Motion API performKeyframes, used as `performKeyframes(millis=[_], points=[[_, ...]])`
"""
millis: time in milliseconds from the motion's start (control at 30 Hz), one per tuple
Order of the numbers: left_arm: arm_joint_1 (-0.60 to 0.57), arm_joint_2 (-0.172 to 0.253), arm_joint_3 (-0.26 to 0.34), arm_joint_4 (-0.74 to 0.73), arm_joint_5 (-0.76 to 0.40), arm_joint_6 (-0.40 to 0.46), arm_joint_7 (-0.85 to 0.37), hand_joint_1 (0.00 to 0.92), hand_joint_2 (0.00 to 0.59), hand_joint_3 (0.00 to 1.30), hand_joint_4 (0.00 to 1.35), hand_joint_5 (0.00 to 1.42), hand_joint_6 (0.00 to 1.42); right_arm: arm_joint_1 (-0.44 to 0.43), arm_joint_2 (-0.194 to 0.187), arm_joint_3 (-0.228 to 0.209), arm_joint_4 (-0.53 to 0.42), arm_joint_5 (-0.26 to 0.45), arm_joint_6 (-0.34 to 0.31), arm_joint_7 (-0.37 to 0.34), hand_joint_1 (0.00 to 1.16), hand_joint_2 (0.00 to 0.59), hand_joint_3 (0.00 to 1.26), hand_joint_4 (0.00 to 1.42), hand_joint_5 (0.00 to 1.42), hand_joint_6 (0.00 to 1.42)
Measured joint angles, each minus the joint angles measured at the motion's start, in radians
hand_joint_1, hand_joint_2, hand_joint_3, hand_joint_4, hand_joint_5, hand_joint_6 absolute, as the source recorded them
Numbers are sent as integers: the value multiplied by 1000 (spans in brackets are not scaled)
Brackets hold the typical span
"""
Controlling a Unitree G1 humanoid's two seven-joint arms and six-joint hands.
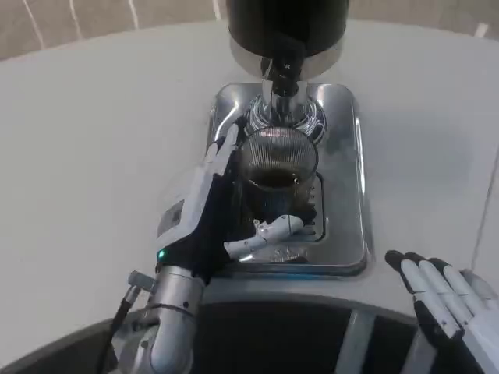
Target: Grasp the cup under the faucet to collect the drink, then remove the cup.
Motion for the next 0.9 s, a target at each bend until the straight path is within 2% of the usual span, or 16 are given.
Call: performKeyframes(millis=[367,600,667,733,900], points=[[-54,-3,-16,72,-1,-23,18,430,42,0,0,48,135,26,19,-7,-29,4,1,17,893,291,0,0,0,0],[-80,-4,-28,99,-1,-32,19,443,46,0,0,155,245,46,34,-5,-38,4,6,35,888,297,0,0,0,0],[-95,-4,-35,112,0,-31,19,459,50,0,3,276,435,47,43,-3,-47,5,9,42,887,298,0,0,0,0],[-106,-7,-43,122,4,-24,27,485,56,52,90,414,668,47,52,1,-62,8,12,51,885,298,0,0,0,0],[-143,-22,-54,152,9,9,48,544,69,386,467,737,1068,47,66,11,-78,11,23,71,885,296,0,0,0,0]])
